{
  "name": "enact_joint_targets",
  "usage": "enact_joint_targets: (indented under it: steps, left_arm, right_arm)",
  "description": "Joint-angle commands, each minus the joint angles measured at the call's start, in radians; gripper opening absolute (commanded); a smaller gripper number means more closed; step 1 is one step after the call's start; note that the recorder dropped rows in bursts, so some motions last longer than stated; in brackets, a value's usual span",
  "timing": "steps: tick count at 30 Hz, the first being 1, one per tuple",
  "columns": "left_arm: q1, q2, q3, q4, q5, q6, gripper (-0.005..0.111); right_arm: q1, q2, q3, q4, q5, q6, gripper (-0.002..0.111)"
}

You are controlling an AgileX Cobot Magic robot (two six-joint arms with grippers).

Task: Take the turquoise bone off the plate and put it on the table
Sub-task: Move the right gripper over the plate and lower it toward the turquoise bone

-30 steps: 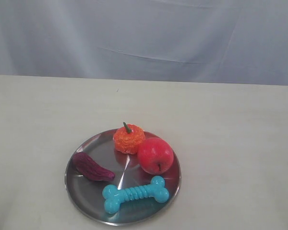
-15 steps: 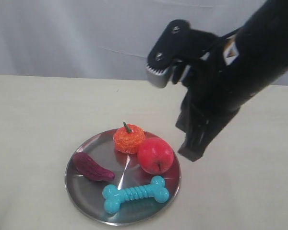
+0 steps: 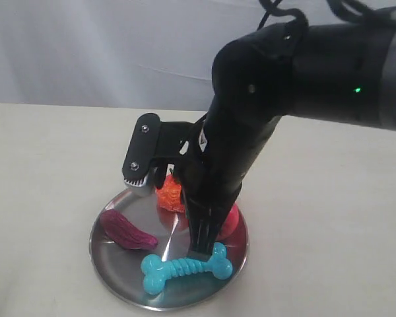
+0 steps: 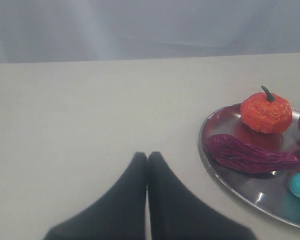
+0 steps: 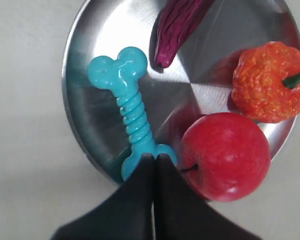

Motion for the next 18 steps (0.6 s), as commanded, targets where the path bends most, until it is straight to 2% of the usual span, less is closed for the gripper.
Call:
enact_joint_targets:
  steps: [1, 4, 13, 15, 18]
  left_arm:
    - [-0.002, -0.001, 0.003, 0.001, -0.001, -0.001, 0.000]
    - [-0.002, -0.001, 0.003, 0.001, -0.001, -0.001, 0.000]
    - [-0.002, -0.001, 0.003, 0.001, -0.001, -0.001, 0.000]
    - [-0.002, -0.001, 0.003, 0.001, -0.001, -0.001, 0.000]
    - [-0.002, -0.001, 0.003, 0.001, -0.001, -0.001, 0.000]
  right_arm:
    - [0.002, 0.043, -0.008, 0.008, -0.055, -0.116, -0.001]
    - [0.002, 0.080, -0.008, 0.029, -0.055, -0.189, -0.001]
    - [0.002, 0.182, -0.008, 0.029, -0.055, -0.196, 0.001]
    - [0.002, 0.191, -0.008, 0.035, -0.055, -0.196, 0.009]
    - [0.002, 0.193, -0.008, 0.047, -0.053, -0.196, 0.028]
